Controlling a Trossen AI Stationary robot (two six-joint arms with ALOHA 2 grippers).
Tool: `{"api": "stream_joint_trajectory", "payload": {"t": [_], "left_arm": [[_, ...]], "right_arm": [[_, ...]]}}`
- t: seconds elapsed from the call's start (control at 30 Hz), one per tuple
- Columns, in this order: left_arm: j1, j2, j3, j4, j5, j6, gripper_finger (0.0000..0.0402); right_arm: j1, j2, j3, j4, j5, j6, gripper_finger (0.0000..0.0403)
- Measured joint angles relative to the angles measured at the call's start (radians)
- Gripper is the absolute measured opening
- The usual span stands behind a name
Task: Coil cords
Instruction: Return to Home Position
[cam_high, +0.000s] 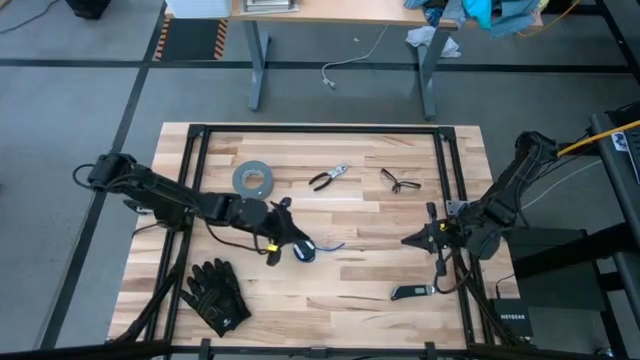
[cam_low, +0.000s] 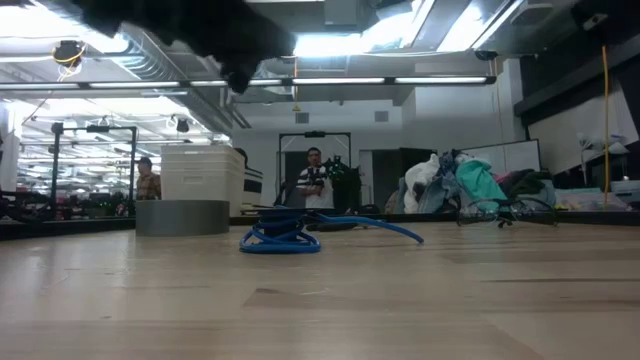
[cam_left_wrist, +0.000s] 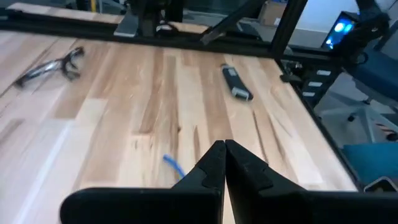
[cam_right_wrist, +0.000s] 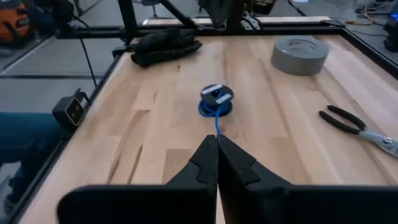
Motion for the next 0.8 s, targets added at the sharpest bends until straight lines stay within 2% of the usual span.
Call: {"api": "stream_joint_trajectory", "payload": {"t": [0.17,0.3,0.43,0.6,0.8], "left_arm": [[-0.002,-0.145,-0.124,0.015,-0.061,-0.022,0.0003],[-0.003,-0.268,-0.248,0.115,-0.088,-0.023,0.0003],[-0.003,-0.358,-0.353,0.200,-0.120,-0.030,0.0003],[-0.003,-0.423,-0.434,0.212,-0.138,-0.067,0.0003],[-0.011,-0.436,-0.478,0.232,-0.138,-0.066,0.0003]], "right_arm": [[0.000,0.001,-0.028,0.035,0.003,-0.010,0.0001],[0.000,0.001,-0.052,0.052,0.050,-0.020,0.0001],[0.000,0.001,-0.103,0.157,0.053,-0.059,0.0001],[0.000,0.001,-0.210,0.322,0.036,-0.080,0.0001],[0.000,0.001,-0.332,0.520,0.009,-0.105,0.0001]]}}
